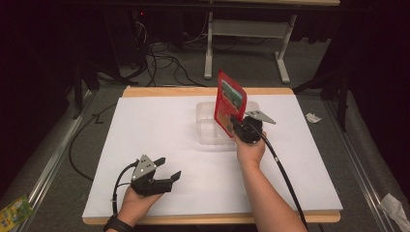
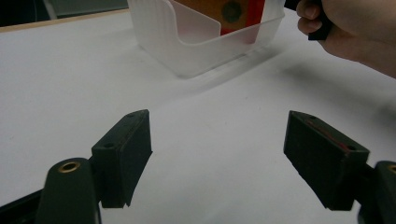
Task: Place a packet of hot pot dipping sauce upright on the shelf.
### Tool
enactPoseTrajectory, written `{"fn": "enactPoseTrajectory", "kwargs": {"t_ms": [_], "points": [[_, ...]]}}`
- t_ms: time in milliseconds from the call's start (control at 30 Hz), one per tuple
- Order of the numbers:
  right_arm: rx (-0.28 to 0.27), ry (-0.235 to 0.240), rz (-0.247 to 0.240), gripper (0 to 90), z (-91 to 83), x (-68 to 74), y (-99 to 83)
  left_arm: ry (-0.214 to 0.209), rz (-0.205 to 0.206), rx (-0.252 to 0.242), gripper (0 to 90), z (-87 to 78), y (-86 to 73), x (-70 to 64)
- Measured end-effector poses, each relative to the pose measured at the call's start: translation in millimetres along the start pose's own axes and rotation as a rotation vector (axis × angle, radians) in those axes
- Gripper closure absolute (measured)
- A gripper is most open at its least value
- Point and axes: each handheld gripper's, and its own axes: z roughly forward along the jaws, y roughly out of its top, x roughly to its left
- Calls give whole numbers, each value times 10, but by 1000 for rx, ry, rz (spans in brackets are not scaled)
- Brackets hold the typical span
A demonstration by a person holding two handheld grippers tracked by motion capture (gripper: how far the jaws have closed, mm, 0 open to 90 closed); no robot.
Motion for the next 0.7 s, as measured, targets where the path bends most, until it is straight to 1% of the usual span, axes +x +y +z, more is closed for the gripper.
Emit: {"fn": "enactPoseTrajectory", "kwargs": {"t_ms": [133, 200, 300, 367, 433, 467, 500, 533, 567, 600, 700], "points": [[9, 13, 2, 815, 3, 9, -5, -1, -2, -2, 237, -9, 1, 4], [15, 10, 5, 814, 4, 6, -5, -3, -4, -2, 237, -12, 2, 4], [26, 12, -2, 804, 9, 3, -4, -5, -3, 1, 237, -13, 1, 4], [38, 21, -8, 776, 21, -2, -2, -3, -2, 0, 237, -10, -2, 5], [55, 32, -8, 707, 31, -5, -3, -4, -3, 1, 237, -11, -1, 8], [63, 53, -17, 630, 39, -11, -4, -4, -4, 0, 237, -11, -1, 8], [66, 58, -20, 596, 37, -11, -2, -6, -3, 2, 237, -11, -1, 10], [66, 58, -20, 596, 37, -11, -2, -6, -2, 2, 237, -9, -1, 11], [65, 62, -26, 556, 34, -11, 1, -6, -3, 2, 237, -8, -1, 11], [64, 64, -28, 497, 29, -10, 6, -5, -5, 0, 237, -5, -1, 11], [61, 63, -35, 390, 6, -9, 29, -5, -4, 3, 237, -1, -1, 8]]}}
